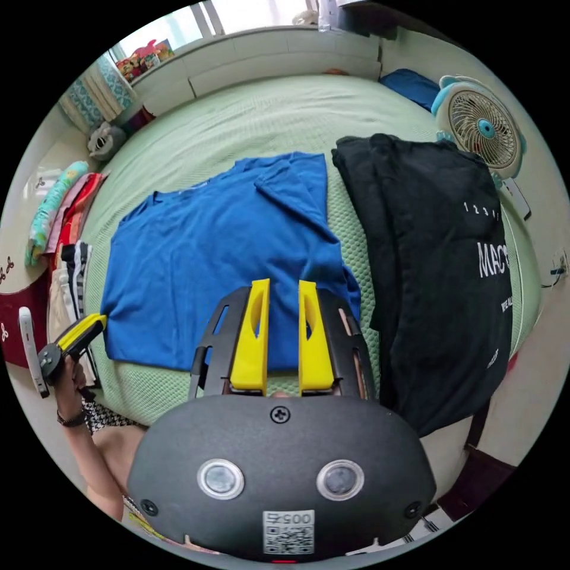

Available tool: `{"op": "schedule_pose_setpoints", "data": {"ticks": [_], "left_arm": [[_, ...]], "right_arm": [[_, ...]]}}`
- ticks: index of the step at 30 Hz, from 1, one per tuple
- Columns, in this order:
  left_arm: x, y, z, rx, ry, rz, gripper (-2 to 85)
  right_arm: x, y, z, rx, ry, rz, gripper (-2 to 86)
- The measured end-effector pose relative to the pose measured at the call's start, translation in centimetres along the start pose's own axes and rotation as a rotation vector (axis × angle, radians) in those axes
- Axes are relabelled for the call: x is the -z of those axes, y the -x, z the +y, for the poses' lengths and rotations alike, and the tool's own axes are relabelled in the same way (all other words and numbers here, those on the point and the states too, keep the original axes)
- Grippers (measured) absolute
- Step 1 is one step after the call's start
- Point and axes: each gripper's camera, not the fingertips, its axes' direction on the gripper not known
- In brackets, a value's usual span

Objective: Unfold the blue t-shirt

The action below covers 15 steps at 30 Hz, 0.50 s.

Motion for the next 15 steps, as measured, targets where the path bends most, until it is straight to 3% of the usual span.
{"op": "schedule_pose_setpoints", "data": {"ticks": [15], "left_arm": [[3.6, 2.7, 5.3, 0.039, 0.026, 0.05, 4.1]], "right_arm": [[1.2, 0.2, 1.2, -0.006, 0.152, -0.006, 8.4]]}}
